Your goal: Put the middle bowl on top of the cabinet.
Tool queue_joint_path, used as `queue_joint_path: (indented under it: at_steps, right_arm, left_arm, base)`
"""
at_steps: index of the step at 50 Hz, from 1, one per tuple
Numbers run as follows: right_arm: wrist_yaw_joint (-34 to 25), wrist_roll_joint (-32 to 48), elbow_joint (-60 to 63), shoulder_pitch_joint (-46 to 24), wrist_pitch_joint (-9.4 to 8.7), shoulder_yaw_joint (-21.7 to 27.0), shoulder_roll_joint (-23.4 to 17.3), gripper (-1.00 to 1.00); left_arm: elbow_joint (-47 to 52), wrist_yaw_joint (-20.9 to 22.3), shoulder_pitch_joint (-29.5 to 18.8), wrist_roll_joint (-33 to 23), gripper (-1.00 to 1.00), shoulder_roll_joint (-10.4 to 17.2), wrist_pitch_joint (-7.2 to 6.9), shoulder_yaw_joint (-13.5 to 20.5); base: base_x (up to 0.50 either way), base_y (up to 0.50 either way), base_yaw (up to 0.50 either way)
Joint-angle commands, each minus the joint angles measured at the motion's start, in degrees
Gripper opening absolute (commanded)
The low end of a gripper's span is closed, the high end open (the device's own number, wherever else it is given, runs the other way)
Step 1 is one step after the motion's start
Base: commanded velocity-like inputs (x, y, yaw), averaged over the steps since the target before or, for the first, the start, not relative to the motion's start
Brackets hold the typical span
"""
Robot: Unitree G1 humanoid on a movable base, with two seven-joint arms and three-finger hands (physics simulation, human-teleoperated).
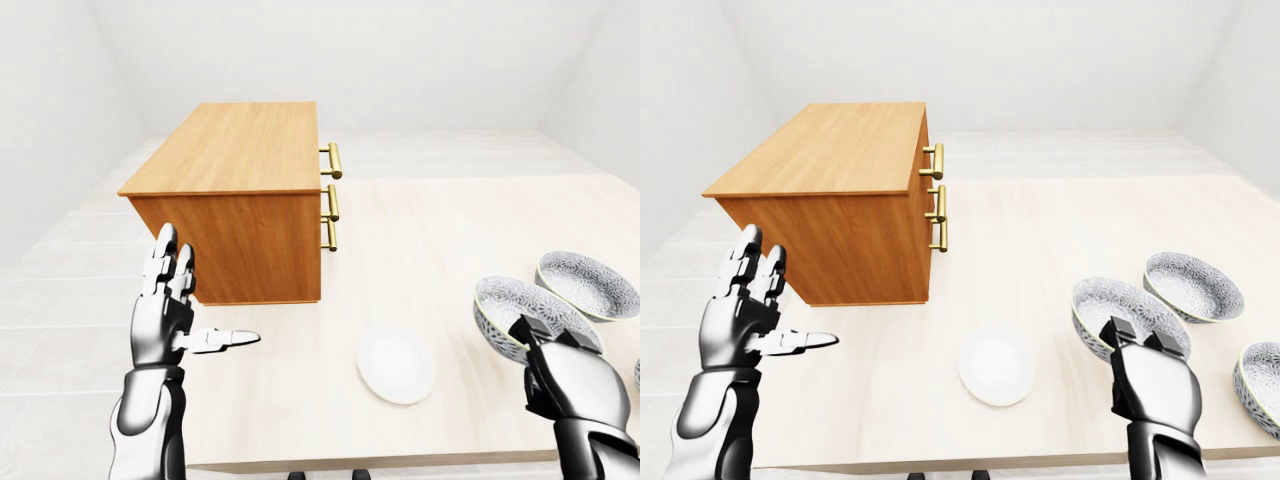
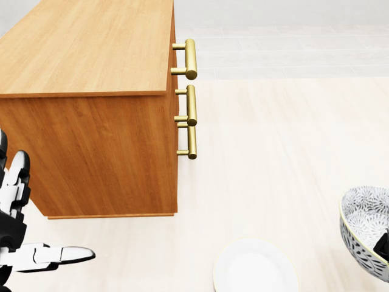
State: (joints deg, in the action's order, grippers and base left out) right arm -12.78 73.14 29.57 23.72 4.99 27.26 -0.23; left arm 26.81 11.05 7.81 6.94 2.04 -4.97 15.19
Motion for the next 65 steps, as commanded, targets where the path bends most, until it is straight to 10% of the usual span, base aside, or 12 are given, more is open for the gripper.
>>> queue_joint_path:
  at_steps: [1, 3, 29, 50, 65]
  right_arm:
    - [-6.75, -2.77, 6.8, -3.79, 0.01, 0.66, 0.53, -1.0]
    - [-13.83, -6.03, 8.8, -10.15, 0.01, -1.6, -0.33, -1.0]
    - [-22.3, -8.58, 6.57, -29.01, 0.01, -13.24, -9.76, -1.0]
    - [-27.22, -9.34, -2.78, -47.47, -9.96, -16.12, -16.7, -1.0]
    - [-27.22, -12.95, -14.62, -61.58, -9.99, -19.29, -17.76, -1.0]
  left_arm:
    - [0.52, 0.38, 0.45, 0.3, 1.0, -0.16, -0.03, 0.25]
    - [0.16, 0.51, 0.61, 0.03, 1.0, -0.27, 0.15, 0.02]
    - [2.05, 0.7, 1.39, -0.27, 1.0, -0.64, -0.03, -0.27]
    - [3.3, 1.95, 2.13, 0.5, 1.0, -0.87, -0.03, 1.53]
    - [1.62, 2.39, 2.04, 0.59, 1.0, -0.9, 0.3, 1.77]
  base:
    - [0.0, 0.0, 0.0]
    - [0.0, 0.0, 0.0]
    - [0.0, 0.0, 0.0]
    - [0.0, 0.0, 0.0]
    - [0.0, 0.0, 0.0]
